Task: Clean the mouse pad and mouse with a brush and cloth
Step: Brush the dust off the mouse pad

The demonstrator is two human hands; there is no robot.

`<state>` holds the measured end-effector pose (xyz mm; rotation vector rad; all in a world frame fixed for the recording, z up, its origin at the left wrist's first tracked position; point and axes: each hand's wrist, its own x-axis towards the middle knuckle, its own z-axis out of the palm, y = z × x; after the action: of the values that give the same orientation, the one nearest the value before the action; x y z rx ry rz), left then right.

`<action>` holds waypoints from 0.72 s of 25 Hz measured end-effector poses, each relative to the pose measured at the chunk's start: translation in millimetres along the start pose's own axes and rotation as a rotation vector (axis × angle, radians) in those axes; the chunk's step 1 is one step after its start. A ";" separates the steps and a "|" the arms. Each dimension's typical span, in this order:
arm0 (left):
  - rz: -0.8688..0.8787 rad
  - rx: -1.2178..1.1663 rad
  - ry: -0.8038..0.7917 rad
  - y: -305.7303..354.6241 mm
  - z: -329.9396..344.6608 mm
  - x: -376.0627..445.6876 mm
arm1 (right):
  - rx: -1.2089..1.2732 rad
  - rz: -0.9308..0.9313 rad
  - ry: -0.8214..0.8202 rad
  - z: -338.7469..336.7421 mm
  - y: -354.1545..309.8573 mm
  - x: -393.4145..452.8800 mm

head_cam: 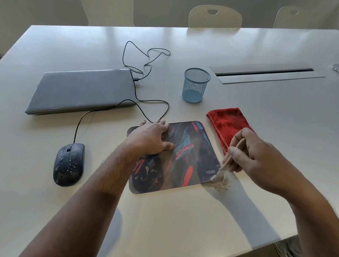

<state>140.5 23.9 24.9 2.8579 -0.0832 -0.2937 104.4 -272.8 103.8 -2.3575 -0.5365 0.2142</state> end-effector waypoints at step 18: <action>0.004 -0.020 0.029 1.8 -0.9 -2.4 | -0.082 0.023 0.116 0.6 -2.7 -9.8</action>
<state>138.3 22.6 26.6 2.8409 -0.0803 -0.2505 94.5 -274.9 105.2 -2.4392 -0.4713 0.0666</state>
